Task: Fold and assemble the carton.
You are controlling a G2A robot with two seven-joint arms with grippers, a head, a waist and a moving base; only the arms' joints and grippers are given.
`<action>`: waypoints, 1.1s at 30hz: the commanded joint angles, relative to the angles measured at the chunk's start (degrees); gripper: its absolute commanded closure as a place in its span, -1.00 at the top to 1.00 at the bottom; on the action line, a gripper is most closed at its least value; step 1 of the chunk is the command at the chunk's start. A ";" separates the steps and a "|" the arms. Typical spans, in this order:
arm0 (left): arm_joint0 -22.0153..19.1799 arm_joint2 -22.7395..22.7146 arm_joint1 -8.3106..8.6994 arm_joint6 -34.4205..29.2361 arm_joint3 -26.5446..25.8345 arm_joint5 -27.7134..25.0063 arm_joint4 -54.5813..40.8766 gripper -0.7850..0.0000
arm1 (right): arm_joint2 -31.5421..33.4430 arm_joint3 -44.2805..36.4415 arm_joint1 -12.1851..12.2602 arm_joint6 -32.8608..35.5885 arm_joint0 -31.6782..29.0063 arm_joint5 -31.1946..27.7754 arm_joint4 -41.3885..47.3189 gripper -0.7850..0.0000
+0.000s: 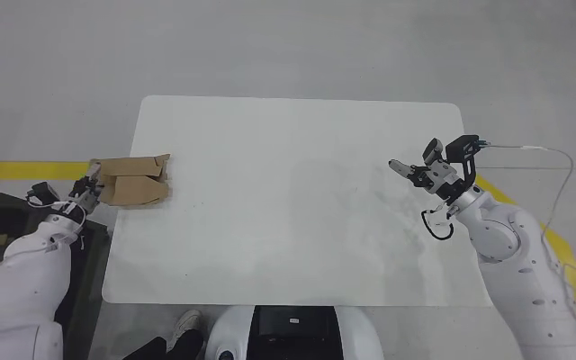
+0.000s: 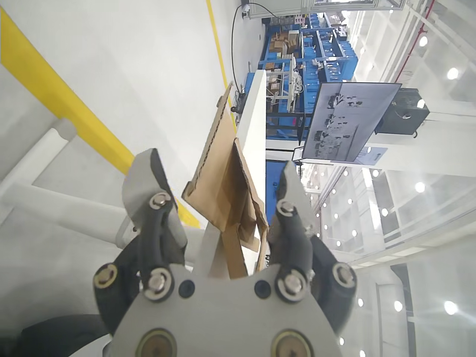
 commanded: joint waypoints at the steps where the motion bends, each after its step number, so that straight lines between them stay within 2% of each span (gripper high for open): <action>1: -0.35 -0.12 0.00 -0.30 0.35 0.07 -0.17 -1.00 | 0.00 0.00 0.00 0.00 0.00 0.00 -0.01 1.00; 10: -2.39 -1.64 0.09 -4.43 -0.24 2.22 -3.69 -1.00 | 0.00 0.00 0.00 0.00 0.00 0.00 -0.01 1.00; 20: -5.48 -3.94 0.71 -12.11 -8.52 3.05 -8.75 -1.00 | 0.00 0.00 0.00 0.00 0.00 0.00 -0.01 1.00; 26: -6.39 -1.64 -0.64 -15.74 -16.39 3.97 -11.04 -1.00 | 0.00 0.00 0.00 0.00 0.00 0.00 -0.01 1.00; 33: -6.28 4.49 -3.41 -16.89 -23.88 6.70 -13.90 -1.00 | 0.00 0.00 0.00 0.00 0.00 0.00 -0.01 1.00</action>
